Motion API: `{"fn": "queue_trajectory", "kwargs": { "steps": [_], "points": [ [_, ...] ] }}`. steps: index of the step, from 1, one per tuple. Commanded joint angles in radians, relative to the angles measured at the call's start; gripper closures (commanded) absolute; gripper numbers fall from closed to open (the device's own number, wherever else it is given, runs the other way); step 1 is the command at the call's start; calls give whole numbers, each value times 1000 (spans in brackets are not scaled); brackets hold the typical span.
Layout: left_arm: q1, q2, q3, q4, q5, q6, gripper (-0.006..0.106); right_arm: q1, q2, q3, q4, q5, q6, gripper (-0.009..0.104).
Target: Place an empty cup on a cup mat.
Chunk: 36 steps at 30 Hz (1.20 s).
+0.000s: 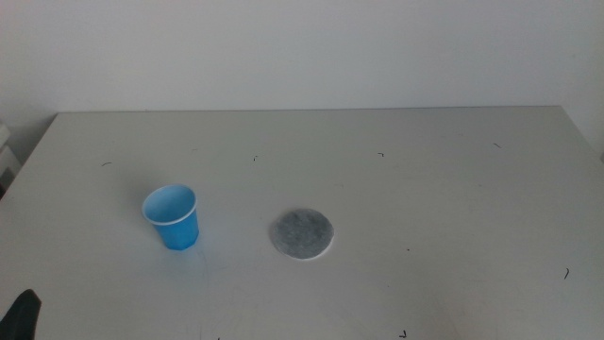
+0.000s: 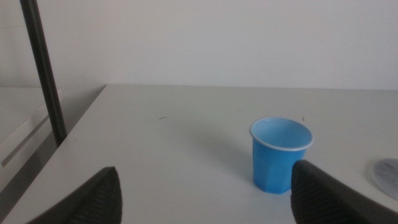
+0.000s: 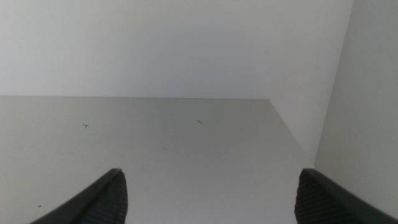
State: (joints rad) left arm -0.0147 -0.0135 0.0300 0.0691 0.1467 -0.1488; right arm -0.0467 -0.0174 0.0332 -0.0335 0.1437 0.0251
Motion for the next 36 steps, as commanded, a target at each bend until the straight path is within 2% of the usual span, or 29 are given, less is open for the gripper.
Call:
{"fn": "queue_trajectory", "kwargs": {
  "steps": [1, 11, 29, 36],
  "points": [
    [-8, -9, -61, -3, -43, -11, -5, 2, -19, -12, -9, -78, -8, 1],
    [-8, 226, -404, -10, 175, -11, -5, 2, -19, -12, -9, -78, -8, 1],
    [-8, 864, -1210, -33, 634, -11, -5, 2, -19, -12, -9, -78, -8, 1],
    [-10, 1108, -1451, -105, 804, 84, -5, 2, -19, -12, -9, -78, -8, 1]
  ]
}}
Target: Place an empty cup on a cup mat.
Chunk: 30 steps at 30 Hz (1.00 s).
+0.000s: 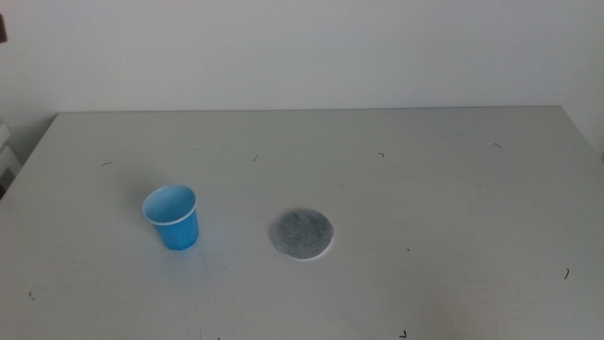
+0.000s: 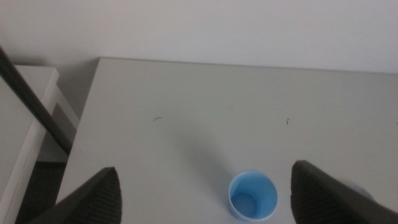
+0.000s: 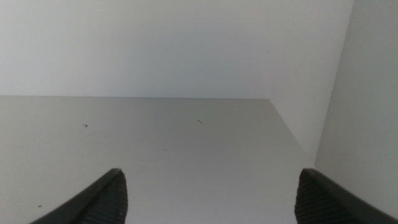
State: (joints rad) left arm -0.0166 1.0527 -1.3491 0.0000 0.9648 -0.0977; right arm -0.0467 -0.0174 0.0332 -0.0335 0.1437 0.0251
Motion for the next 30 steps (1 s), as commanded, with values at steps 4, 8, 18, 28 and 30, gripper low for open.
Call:
{"fn": "queue_trajectory", "kwargs": {
  "steps": [4, 8, 18, 28, 30],
  "points": [
    [-8, 155, -138, -97, 59, 129, -5, 2, -19, -12, -9, -78, -8, 1],
    [-8, 239, -150, -102, 98, 145, -5, 2, -19, -12, -9, -78, -8, 1],
    [-8, 416, -150, -140, 102, 140, -5, 2, -19, -12, -9, -78, -8, 1],
    [-8, 607, -150, -151, 101, 140, -5, 2, -19, -12, -9, -78, -8, 1],
    [-8, 648, -150, -153, 101, 140, -5, 2, -19, -12, -9, -78, -8, 1]
  ]
}}
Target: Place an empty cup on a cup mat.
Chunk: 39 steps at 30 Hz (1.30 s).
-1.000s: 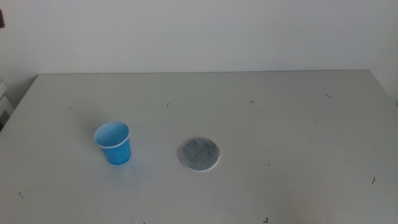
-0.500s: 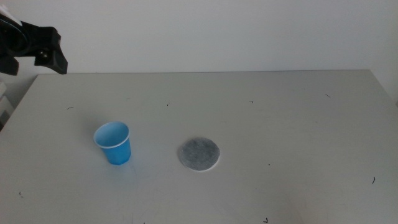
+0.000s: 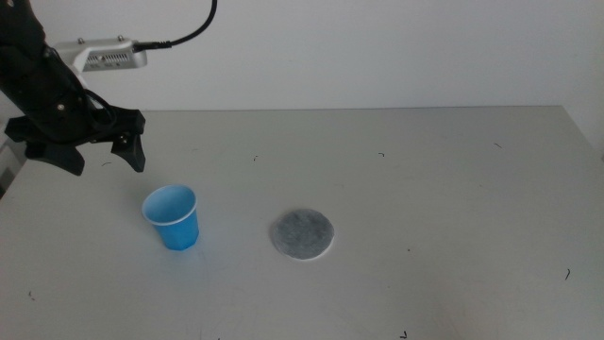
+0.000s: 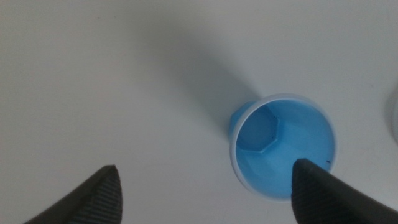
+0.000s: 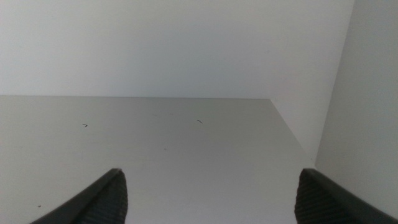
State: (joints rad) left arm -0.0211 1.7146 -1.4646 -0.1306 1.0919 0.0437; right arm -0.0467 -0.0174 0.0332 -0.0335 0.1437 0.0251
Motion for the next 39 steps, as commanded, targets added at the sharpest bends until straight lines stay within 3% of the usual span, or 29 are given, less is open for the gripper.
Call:
{"fn": "queue_trajectory", "kwargs": {
  "steps": [1, 11, 17, 19, 27, 29, 39],
  "points": [
    [-3, 6, -34, -27, -26, -1, -5, 2, -19, -12, -9, -78, -8, 1],
    [-3, 166, -34, -98, -30, 12, -5, 2, -19, -12, -9, -78, -8, 1],
    [-11, 217, -34, -91, -34, 43, -1, 2, -19, -12, -9, -78, -8, 1],
    [-11, 223, -34, -91, -37, 48, 8, 2, -19, -12, -9, -78, -8, 1],
    [-11, 228, -34, -139, -37, 48, 87, 2, -19, -12, -9, -78, -8, 1],
    [-14, 228, -34, -148, -31, 48, 100, 2, -19, -12, -9, -78, -8, 1],
    [-62, 141, -54, -124, -4, 25, 100, 2, -19, -12, -9, -78, -8, 1]
  ]
}}
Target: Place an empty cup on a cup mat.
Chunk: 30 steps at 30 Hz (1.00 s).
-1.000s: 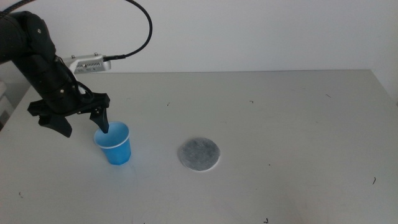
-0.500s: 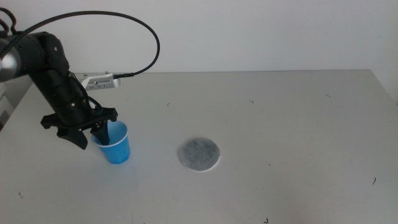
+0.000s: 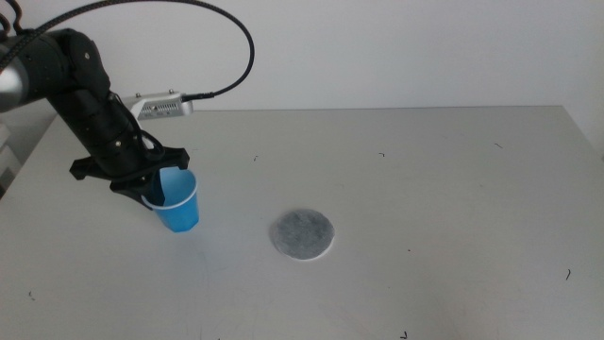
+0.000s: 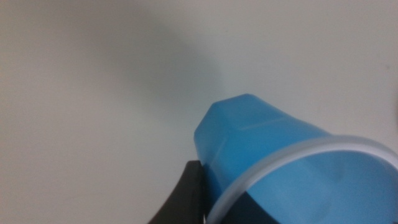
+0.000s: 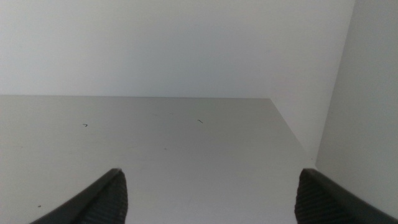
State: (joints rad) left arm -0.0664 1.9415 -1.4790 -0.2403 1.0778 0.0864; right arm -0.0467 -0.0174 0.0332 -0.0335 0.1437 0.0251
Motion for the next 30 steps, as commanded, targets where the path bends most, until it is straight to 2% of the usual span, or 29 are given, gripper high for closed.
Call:
{"fn": "queue_trajectory", "kwargs": {
  "steps": [1, 6, 14, 23, 30],
  "points": [
    [-27, -97, -53, -6, 19, -34, 100, 2, -19, -12, -9, -78, -8, 1],
    [-95, -109, -163, 42, 104, -131, 100, 2, -19, -12, -9, -78, -8, 1],
    [-276, -98, -314, 125, 125, -229, 100, 2, -19, -12, -9, -78, -8, 1],
    [-401, -25, -363, 129, 133, -253, 100, 2, -19, -12, -9, -78, -8, 1],
    [-449, 40, -364, 131, 97, -253, 100, 2, -19, -12, -9, -78, -8, 1]
  ]
}}
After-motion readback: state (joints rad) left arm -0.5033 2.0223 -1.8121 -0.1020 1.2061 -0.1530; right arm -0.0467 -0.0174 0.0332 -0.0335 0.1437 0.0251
